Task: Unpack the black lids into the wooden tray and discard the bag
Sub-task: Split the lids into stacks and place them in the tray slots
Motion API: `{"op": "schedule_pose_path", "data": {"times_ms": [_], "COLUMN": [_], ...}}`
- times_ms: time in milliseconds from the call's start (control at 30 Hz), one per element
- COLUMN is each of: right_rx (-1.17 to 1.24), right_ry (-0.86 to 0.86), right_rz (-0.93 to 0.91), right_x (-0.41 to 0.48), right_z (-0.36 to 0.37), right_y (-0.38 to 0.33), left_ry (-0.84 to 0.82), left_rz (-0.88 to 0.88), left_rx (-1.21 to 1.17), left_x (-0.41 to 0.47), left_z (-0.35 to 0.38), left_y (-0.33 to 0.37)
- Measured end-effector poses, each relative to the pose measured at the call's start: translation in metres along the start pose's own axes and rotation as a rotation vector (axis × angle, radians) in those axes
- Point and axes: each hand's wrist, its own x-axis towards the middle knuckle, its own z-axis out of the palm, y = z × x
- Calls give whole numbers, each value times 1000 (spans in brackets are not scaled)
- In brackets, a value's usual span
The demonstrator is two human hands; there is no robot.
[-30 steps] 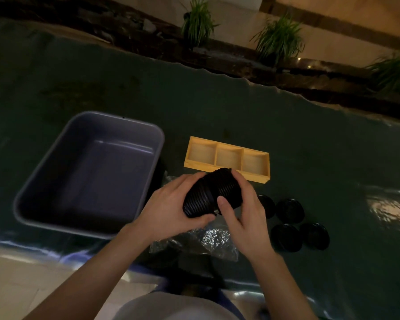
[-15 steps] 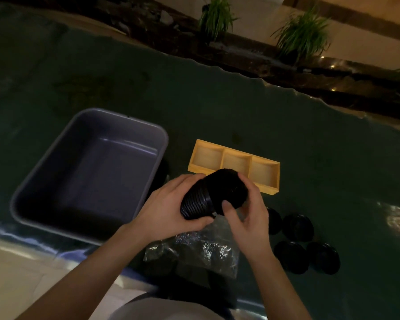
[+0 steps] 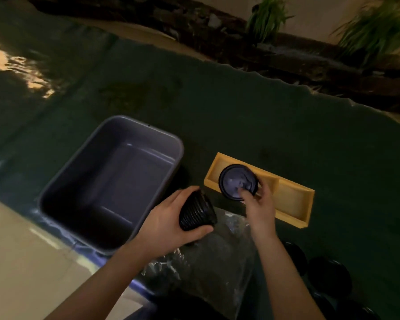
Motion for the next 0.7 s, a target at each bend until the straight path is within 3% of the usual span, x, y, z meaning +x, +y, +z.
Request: {"op": "schedule_pose_path", "data": {"times_ms": [167,367,500,700], "right_rx": [-304,-705,-1023,-897], "right_ry": [-68,-101,-7,8], "right_rz": [75,-57,-180,-192], "right_x": [67,89,97,100], "right_z": [22,40,45,40], "right_y": [2,12,20,31], "left_ry": [-5,20,32,12], "left_rz": [-159,-231,-285,-312], "left_rx": [-53,-11,-56,-157], "left_x": [-5,-2,-1,0], "left_z": [4,1,4,8], "left_y": [-7,-9,-14,-18]}}
